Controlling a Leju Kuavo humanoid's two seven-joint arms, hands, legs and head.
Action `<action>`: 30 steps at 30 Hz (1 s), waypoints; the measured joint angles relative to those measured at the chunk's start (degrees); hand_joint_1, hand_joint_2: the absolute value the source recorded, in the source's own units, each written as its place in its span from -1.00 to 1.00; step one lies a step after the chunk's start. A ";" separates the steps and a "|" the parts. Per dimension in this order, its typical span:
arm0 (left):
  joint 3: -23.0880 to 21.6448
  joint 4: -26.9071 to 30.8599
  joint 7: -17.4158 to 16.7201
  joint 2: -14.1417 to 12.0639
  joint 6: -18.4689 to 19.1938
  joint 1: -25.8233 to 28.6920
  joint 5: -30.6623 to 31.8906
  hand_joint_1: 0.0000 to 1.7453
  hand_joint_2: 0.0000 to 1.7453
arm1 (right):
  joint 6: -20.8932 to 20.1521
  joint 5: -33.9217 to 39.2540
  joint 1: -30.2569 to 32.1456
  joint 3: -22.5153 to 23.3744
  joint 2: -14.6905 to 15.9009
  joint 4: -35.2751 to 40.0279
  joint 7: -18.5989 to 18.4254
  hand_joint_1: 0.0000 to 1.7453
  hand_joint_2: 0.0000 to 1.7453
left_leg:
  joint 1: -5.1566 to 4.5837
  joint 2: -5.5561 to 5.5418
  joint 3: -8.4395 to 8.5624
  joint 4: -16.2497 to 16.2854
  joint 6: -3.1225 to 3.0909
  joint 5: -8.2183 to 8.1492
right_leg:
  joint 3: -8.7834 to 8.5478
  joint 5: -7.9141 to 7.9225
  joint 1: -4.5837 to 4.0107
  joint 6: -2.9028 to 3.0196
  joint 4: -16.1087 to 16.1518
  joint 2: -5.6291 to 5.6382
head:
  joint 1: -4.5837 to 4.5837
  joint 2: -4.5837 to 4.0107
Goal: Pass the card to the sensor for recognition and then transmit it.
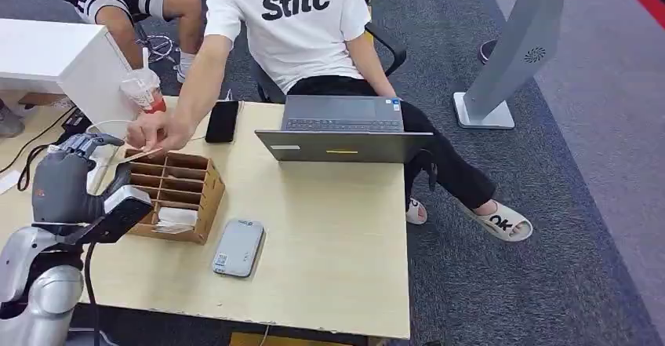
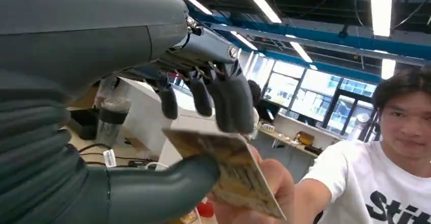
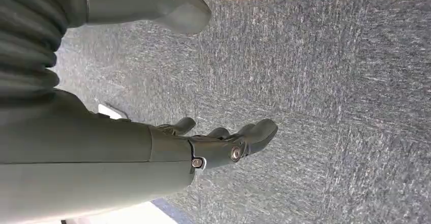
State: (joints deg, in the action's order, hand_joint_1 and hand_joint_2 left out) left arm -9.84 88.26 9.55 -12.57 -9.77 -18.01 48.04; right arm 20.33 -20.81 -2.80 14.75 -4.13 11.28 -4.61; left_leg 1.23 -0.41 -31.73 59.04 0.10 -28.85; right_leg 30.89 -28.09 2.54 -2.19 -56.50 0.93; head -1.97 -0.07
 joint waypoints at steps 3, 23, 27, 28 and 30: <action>-0.04 0.00 0.15 -0.04 -0.24 0.18 -0.61 1.00 1.00 | -0.13 -0.24 0.00 0.00 0.00 0.00 0.17 -1.00 1.00 | 0.00 0.00 0.01 0.00 0.00 0.00 | -0.02 0.00 0.00 0.00 0.00 -0.01 | -0.02 0.00; -3.15 0.15 1.77 0.48 1.44 1.45 0.07 1.00 1.00 | -0.52 -1.36 -0.06 0.00 -0.13 -0.09 0.59 -1.00 1.00 | -0.01 0.00 0.01 0.00 0.00 0.01 | -0.01 0.01 0.00 0.00 0.01 -0.02 | -0.02 0.00; -5.49 -0.35 1.55 1.36 2.08 1.33 1.01 1.00 1.00 | -0.70 -1.77 -0.08 0.00 -0.28 -0.09 0.59 -1.00 1.00 | -0.01 -0.01 0.02 0.01 0.00 0.01 | 0.00 0.02 0.01 0.00 0.01 -0.02 | 0.00 0.00; -6.25 -0.94 1.24 1.83 2.12 1.13 1.23 1.00 1.00 | -0.72 -1.95 -0.09 0.00 -0.35 -0.09 0.66 -1.00 1.00 | -0.01 -0.01 0.02 0.02 0.00 0.01 | 0.00 0.02 0.01 0.00 0.01 -0.02 | -0.02 0.00; -7.54 -2.28 0.94 2.67 2.25 0.74 1.49 1.00 1.00 | -0.77 -2.08 -0.13 0.00 -0.50 -0.09 0.79 -1.00 1.00 | -0.01 -0.01 0.02 0.02 0.00 0.01 | 0.00 0.02 0.01 0.00 0.01 -0.02 | -0.02 0.00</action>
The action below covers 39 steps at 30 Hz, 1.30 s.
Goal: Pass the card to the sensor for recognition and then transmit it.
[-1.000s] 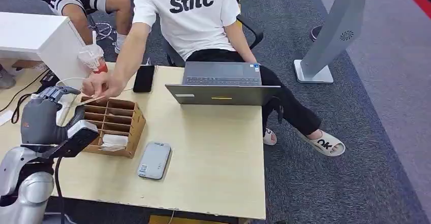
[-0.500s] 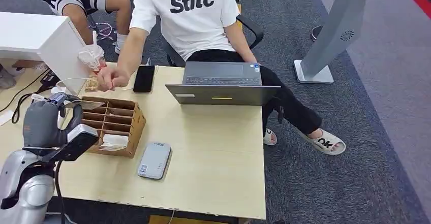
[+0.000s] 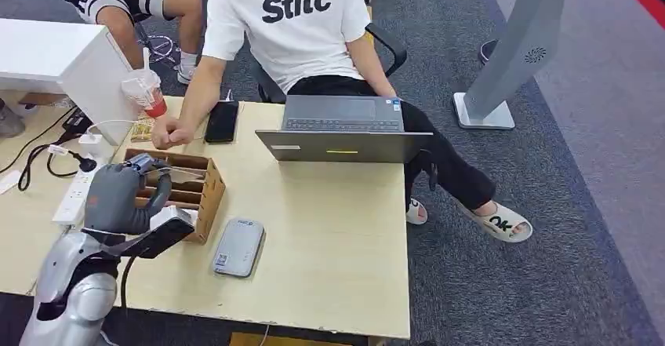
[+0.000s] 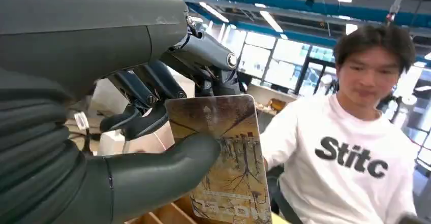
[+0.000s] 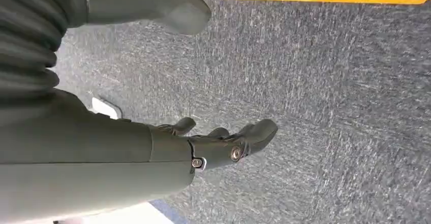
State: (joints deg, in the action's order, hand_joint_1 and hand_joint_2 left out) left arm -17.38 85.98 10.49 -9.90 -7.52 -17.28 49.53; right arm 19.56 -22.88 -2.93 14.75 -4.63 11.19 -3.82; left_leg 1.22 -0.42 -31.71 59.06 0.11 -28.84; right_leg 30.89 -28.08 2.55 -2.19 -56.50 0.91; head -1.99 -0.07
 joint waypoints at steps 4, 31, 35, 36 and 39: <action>-2.90 -3.14 0.17 1.49 0.15 -0.61 1.05 1.00 1.00 | 0.00 -0.31 -0.03 0.00 -0.28 0.00 0.17 -1.00 1.00 | 0.00 0.00 -0.01 0.00 0.00 0.00 | 0.00 0.00 0.00 0.00 0.00 0.01 | -0.02 0.00; -9.83 -18.88 -0.61 -0.37 5.14 1.41 0.26 1.00 1.00 | -1.01 -2.75 -0.01 0.00 -0.41 -0.11 0.09 -1.00 1.00 | 0.00 -0.05 0.00 0.00 0.00 0.00 | -0.06 0.00 0.00 0.00 0.00 -0.05 | 0.00 0.00; -9.94 -19.25 -1.05 -0.33 3.91 1.84 0.52 1.00 1.00 | -0.98 -2.93 -0.01 0.02 -0.41 -0.15 -0.09 -1.00 1.00 | 0.00 -0.05 0.02 0.00 -0.01 0.01 | -0.08 0.00 0.00 0.00 -0.01 -0.05 | 0.00 0.00; -9.94 -19.30 -1.05 -0.33 3.52 1.92 0.52 1.00 1.00 | -0.98 -2.93 -0.01 0.00 -0.41 -0.15 -0.11 -1.00 1.00 | 0.00 -0.05 0.03 0.00 -0.01 0.02 | -0.08 0.00 0.00 0.00 -0.01 -0.05 | 0.02 0.00; -9.94 -19.32 -1.05 -0.24 2.53 2.13 0.52 1.00 1.00 | -0.96 -3.02 -0.01 0.00 -0.41 -0.17 -0.11 -1.00 1.00 | 0.00 -0.07 0.03 0.00 -0.01 0.02 | -0.09 0.00 0.00 0.00 -0.01 -0.05 | 0.02 0.00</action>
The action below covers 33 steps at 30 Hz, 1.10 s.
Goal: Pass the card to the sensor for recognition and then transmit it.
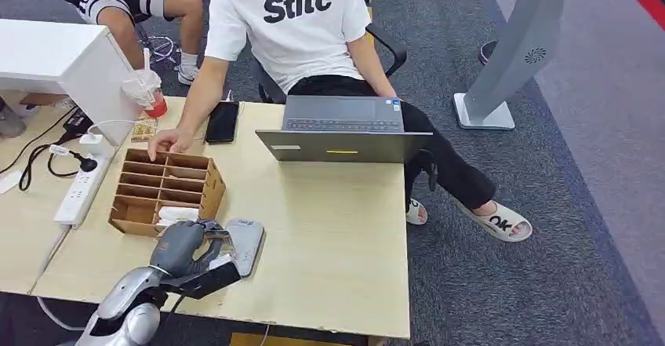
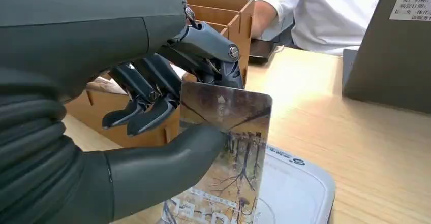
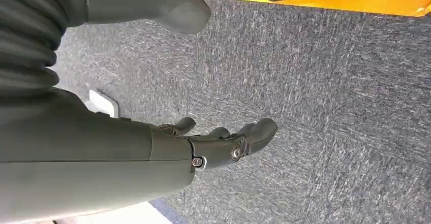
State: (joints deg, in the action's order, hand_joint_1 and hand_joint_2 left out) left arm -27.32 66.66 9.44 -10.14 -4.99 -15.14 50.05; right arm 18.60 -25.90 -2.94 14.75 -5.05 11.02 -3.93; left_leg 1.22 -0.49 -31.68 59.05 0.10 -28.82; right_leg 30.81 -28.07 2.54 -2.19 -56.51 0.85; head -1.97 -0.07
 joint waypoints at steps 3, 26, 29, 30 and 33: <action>0.00 0.09 0.00 0.07 -0.81 0.20 0.00 1.00 1.00 | 0.00 -0.11 0.01 0.02 0.00 0.00 -0.02 -1.00 1.00 | 0.00 0.00 0.00 0.00 0.00 0.00 | 0.00 0.00 0.00 0.00 0.00 0.00 | -0.02 0.00; 2.69 6.88 0.04 -1.20 -1.79 2.17 0.70 1.00 1.00 | 0.24 -0.59 0.03 0.70 0.00 0.00 0.09 -1.00 1.00 | 0.00 -0.01 -0.03 0.00 0.00 0.00 | 0.02 0.00 0.00 0.00 0.00 -0.01 | 0.00 0.00; 3.15 7.43 0.11 -1.29 -1.99 2.08 0.81 1.00 1.00 | 0.24 -0.63 0.03 1.12 0.00 0.00 0.02 -1.00 1.00 | 0.00 -0.01 -0.02 0.00 0.00 0.00 | 0.02 0.00 0.00 0.00 0.00 -0.01 | -0.02 0.00; 3.19 7.54 0.13 -1.36 -2.14 2.06 0.90 1.00 1.00 | 0.24 -0.68 0.03 1.22 0.00 0.00 0.00 -1.00 1.00 | 0.00 -0.01 -0.02 0.00 0.00 0.00 | 0.02 0.00 0.00 0.00 0.00 -0.01 | -0.02 0.00; 3.45 7.72 0.28 -1.44 -2.45 2.01 1.05 1.00 1.00 | 0.24 -0.76 0.03 1.55 0.00 0.00 -0.02 -1.00 1.00 | 0.00 -0.01 -0.02 0.00 0.00 0.00 | 0.03 0.00 0.00 0.00 0.00 0.00 | -0.02 0.00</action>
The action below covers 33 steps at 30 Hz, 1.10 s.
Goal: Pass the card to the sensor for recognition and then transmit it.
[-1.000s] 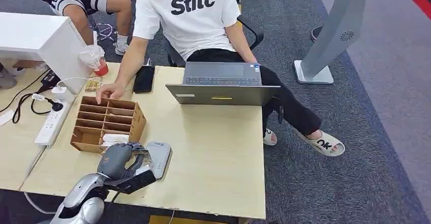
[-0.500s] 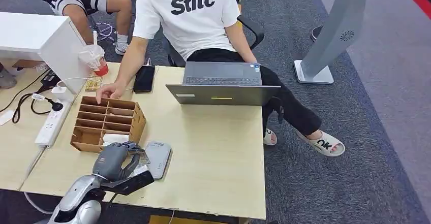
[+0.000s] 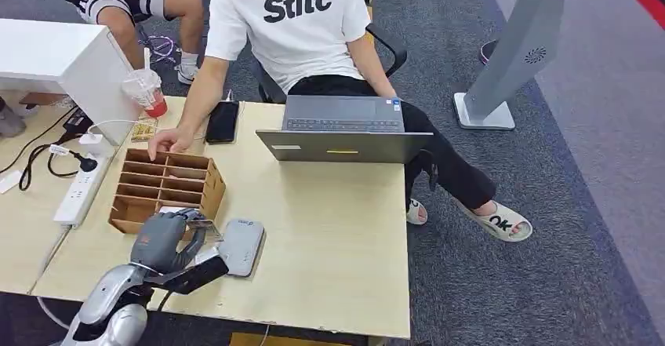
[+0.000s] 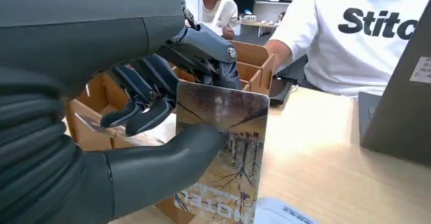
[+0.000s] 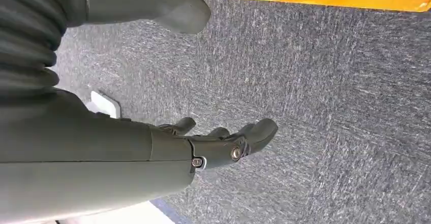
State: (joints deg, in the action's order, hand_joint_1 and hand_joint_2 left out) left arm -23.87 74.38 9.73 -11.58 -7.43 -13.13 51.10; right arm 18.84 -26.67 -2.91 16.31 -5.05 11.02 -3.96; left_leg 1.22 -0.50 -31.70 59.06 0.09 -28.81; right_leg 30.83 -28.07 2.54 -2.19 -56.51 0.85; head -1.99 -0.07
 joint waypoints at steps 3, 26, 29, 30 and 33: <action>0.63 0.26 0.50 -0.07 -0.50 -0.41 0.00 1.00 1.00 | 0.04 -0.33 0.00 0.09 0.00 0.00 -0.07 -1.00 1.00 | 0.00 0.00 0.00 0.00 0.00 0.00 | 0.01 0.00 0.00 0.00 0.00 0.00 | 0.00 0.00; 4.72 1.66 -0.94 -3.30 -0.57 -13.99 2.75 1.00 1.00 | -0.09 -1.51 -0.03 2.12 0.13 0.02 0.06 -1.00 1.00 | 0.02 -0.03 -0.01 0.00 0.04 0.11 | 0.01 0.10 -0.01 0.01 -0.03 -0.01 | 0.00 0.00; 5.92 1.66 -2.28 -4.64 0.33 -18.20 3.34 1.00 1.00 | -0.17 -1.92 -0.03 2.12 0.13 0.00 0.02 -1.00 1.00 | 0.02 -0.03 -0.01 0.00 0.05 0.13 | 0.02 0.11 -0.02 0.02 -0.04 -0.01 | 0.00 0.00; 6.23 1.64 -2.54 -5.09 0.42 -19.52 3.70 1.00 1.00 | -0.20 -2.05 -0.03 2.12 0.13 0.02 -0.02 -1.00 1.00 | 0.02 -0.03 -0.01 0.00 0.05 0.13 | 0.02 0.12 -0.01 0.02 -0.04 -0.01 | 0.02 0.00; 6.80 1.51 -2.84 -6.06 0.88 -22.53 4.55 1.00 1.00 | -0.26 -2.38 -0.04 2.12 0.13 0.02 -0.11 -1.00 1.00 | 0.02 -0.03 -0.02 0.00 0.05 0.13 | 0.02 0.12 -0.01 0.02 -0.04 0.00 | 0.02 0.00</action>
State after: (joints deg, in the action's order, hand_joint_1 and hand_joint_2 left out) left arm -17.07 75.89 6.88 -17.64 -6.56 -35.66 55.65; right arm 18.58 -29.05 -2.95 18.43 -4.92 11.04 -4.07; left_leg 1.24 -0.53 -31.73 59.06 0.15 -28.68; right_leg 30.85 -27.95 2.53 -2.17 -56.55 0.85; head -1.97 -0.07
